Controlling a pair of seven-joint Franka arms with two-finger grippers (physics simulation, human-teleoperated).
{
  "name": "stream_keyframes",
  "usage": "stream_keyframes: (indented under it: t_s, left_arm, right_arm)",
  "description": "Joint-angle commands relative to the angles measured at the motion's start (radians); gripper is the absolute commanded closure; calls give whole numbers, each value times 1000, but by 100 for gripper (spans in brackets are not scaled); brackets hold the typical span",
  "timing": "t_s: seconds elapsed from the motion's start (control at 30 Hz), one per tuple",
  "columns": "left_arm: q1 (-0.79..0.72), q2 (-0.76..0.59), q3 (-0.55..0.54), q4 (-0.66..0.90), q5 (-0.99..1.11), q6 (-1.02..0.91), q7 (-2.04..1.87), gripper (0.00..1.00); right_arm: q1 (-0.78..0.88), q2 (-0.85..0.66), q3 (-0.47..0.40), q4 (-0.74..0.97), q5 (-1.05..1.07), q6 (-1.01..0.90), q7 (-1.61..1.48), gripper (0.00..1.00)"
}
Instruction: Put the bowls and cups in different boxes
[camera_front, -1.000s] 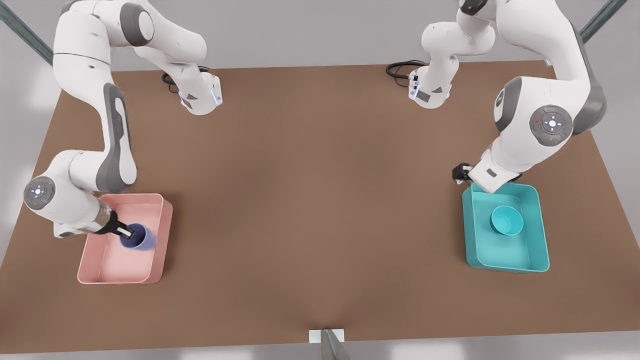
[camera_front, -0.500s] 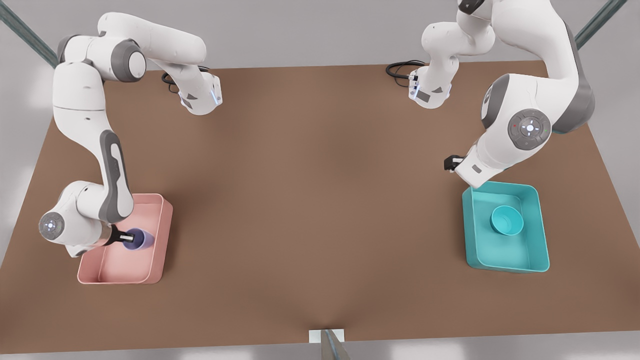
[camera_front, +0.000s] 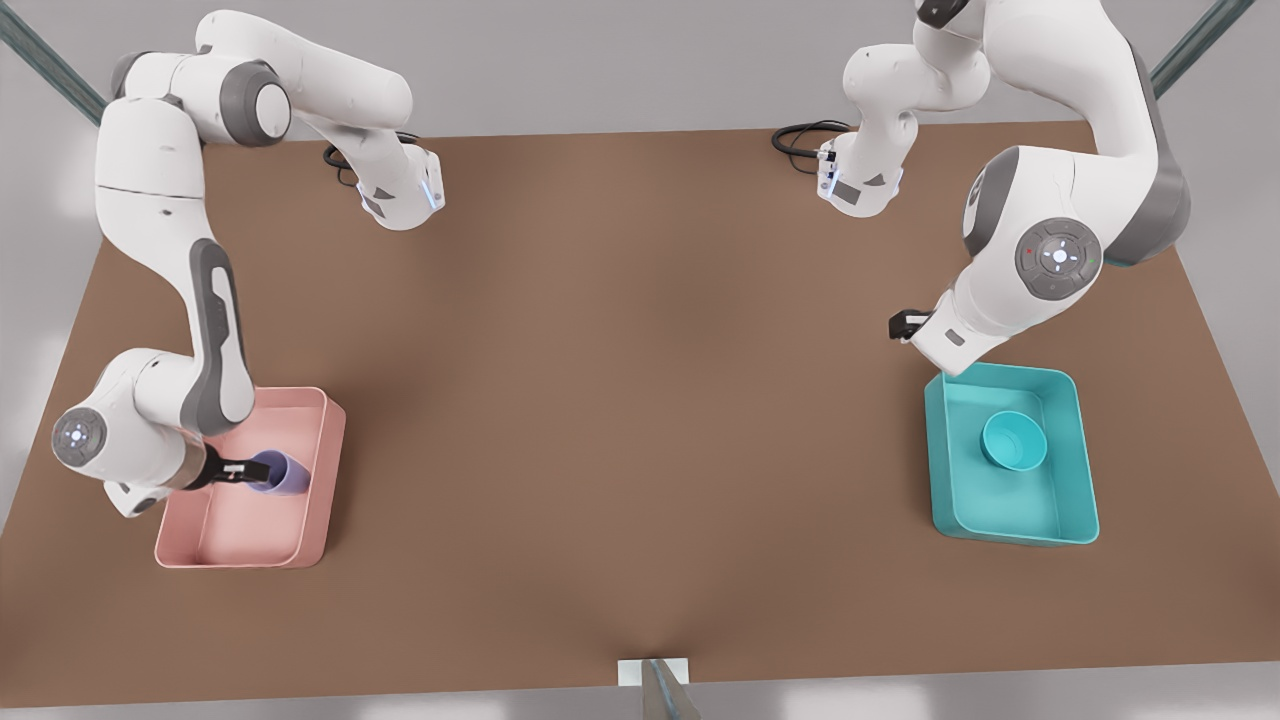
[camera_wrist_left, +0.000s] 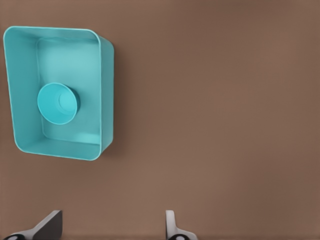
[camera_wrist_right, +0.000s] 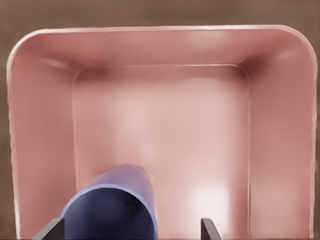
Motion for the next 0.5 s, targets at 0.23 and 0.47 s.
stream_keyframes:
  t_s: [0.23,0.47]
  left_arm:
    - [-1,-5,-5,2,1,-20,-18,0]
    - [3,-12,-33,5,-2,-40,-43,0]
  right_arm:
    - [161,-287,18,246,44,-733,311,0]
    - [163,-406,10,98,59,-646,313,0]
